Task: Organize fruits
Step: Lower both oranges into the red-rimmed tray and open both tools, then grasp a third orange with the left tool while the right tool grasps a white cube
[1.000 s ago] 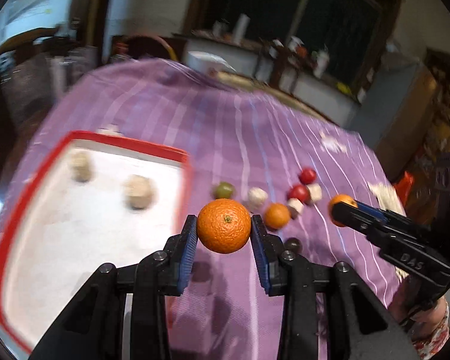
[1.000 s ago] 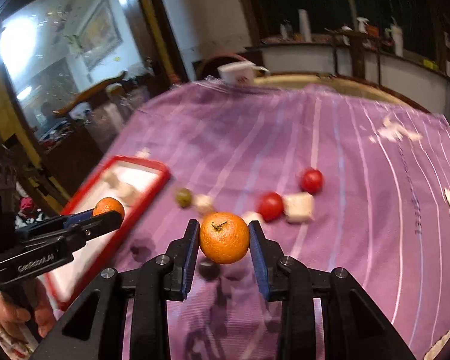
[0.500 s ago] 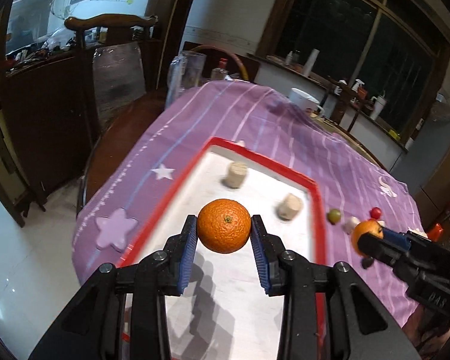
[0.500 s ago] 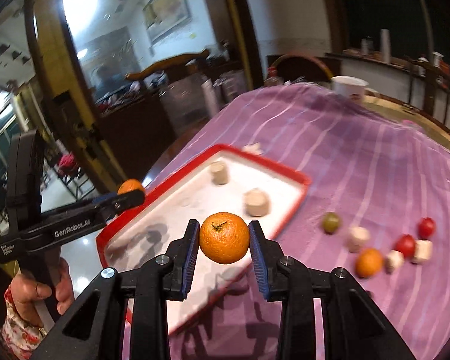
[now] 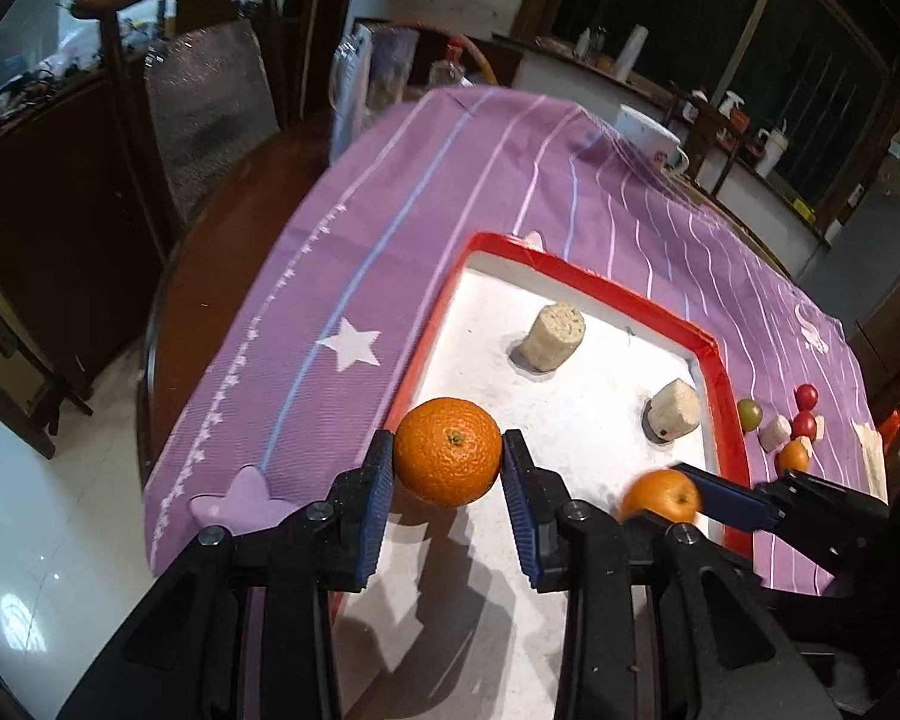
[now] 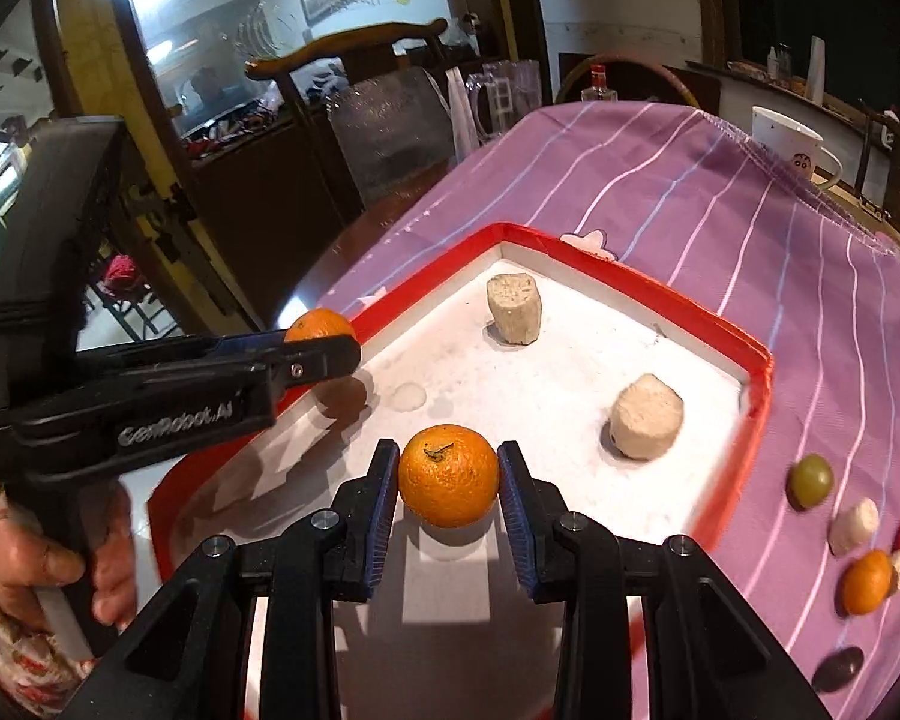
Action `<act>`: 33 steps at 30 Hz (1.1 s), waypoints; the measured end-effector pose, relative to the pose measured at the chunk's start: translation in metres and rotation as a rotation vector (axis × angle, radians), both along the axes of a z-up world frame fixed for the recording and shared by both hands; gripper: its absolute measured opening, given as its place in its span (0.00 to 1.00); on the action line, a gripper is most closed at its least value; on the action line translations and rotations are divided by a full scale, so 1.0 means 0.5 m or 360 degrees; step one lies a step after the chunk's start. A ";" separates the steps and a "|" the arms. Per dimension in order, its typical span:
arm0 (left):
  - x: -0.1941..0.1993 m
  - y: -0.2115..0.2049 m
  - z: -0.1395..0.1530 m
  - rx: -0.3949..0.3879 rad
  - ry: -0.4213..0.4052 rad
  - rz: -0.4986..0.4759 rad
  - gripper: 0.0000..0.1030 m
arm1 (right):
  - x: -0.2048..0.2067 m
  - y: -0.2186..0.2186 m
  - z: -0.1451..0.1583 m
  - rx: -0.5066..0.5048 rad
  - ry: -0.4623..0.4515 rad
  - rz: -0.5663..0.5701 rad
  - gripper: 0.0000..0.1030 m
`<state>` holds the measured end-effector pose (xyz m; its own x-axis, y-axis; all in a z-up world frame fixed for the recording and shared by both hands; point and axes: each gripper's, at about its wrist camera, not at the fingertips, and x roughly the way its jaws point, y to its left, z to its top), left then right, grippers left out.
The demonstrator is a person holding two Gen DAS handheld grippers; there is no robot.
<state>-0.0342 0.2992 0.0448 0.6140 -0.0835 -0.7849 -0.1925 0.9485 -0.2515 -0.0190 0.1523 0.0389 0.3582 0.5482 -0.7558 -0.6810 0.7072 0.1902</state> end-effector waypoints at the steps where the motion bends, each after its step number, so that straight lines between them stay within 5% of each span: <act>1: 0.005 -0.001 -0.003 -0.0009 0.0014 -0.0015 0.33 | 0.003 0.007 -0.004 -0.0023 -0.0011 -0.0012 0.35; 11: 0.034 0.000 -0.021 -0.0089 0.0060 -0.0075 0.34 | 0.028 0.010 -0.046 -0.0150 -0.0020 -0.0166 0.37; 15: 0.013 0.013 -0.008 -0.0187 -0.0021 -0.0047 0.51 | 0.031 -0.002 -0.034 -0.0138 -0.0047 -0.0250 0.37; 22: -0.066 0.016 0.038 -0.0272 -0.0198 0.0088 0.65 | 0.000 -0.050 0.007 0.0004 -0.0042 -0.0329 0.43; 33: -0.184 -0.058 0.087 -0.0086 -0.0333 0.0299 0.72 | -0.045 -0.174 0.042 0.0239 0.0032 -0.0453 0.50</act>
